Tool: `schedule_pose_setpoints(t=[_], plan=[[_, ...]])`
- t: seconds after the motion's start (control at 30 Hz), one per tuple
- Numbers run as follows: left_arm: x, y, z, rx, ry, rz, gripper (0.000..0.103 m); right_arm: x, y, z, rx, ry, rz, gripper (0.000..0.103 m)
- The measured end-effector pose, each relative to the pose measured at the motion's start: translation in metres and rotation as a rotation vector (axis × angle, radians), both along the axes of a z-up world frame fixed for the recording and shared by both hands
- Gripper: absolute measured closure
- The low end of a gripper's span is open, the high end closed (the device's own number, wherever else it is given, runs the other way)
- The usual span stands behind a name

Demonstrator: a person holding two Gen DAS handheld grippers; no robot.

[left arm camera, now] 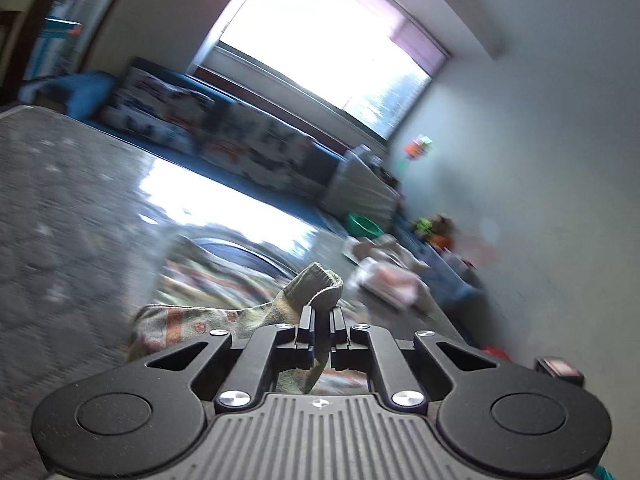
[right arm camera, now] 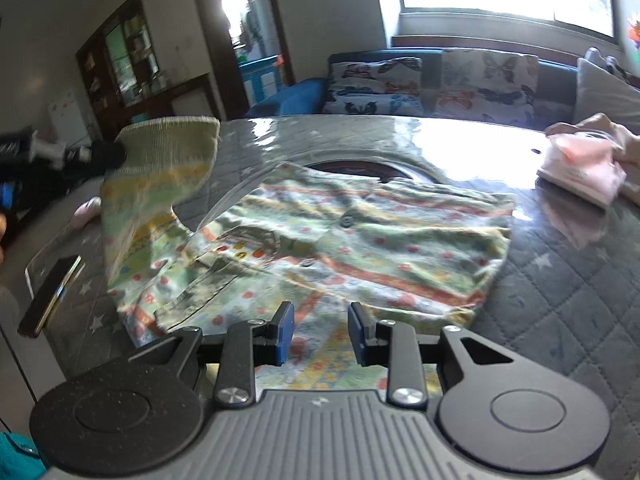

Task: Fold clothes
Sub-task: 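Fold the held sleeve over the shirt with the left gripper and release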

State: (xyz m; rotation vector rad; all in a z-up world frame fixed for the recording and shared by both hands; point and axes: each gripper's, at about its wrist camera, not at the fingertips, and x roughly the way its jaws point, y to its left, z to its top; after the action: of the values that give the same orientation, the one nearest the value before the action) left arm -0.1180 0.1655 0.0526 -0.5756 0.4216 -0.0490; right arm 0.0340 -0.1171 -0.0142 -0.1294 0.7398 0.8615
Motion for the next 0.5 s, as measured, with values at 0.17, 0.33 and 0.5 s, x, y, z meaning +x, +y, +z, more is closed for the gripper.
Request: schedule_pose_setpoints(t=[0.17,0.33,0.5], plan=[[0.016,-0.023,-0.017,-0.019,0.024,-0.096,0.096,0.007,-0.017,0.001,0.003,-0.002,-0.069,0.074],[0.027,-0.04,-0.028,-0.013,0.051,-0.177,0.096,0.008,-0.026,0.0,0.001,-0.001,-0.096,0.074],[0.036,-0.048,-0.043,-0.011,0.098,-0.225,0.095,0.01,-0.031,-0.003,-0.001,0.005,-0.116,0.074]])
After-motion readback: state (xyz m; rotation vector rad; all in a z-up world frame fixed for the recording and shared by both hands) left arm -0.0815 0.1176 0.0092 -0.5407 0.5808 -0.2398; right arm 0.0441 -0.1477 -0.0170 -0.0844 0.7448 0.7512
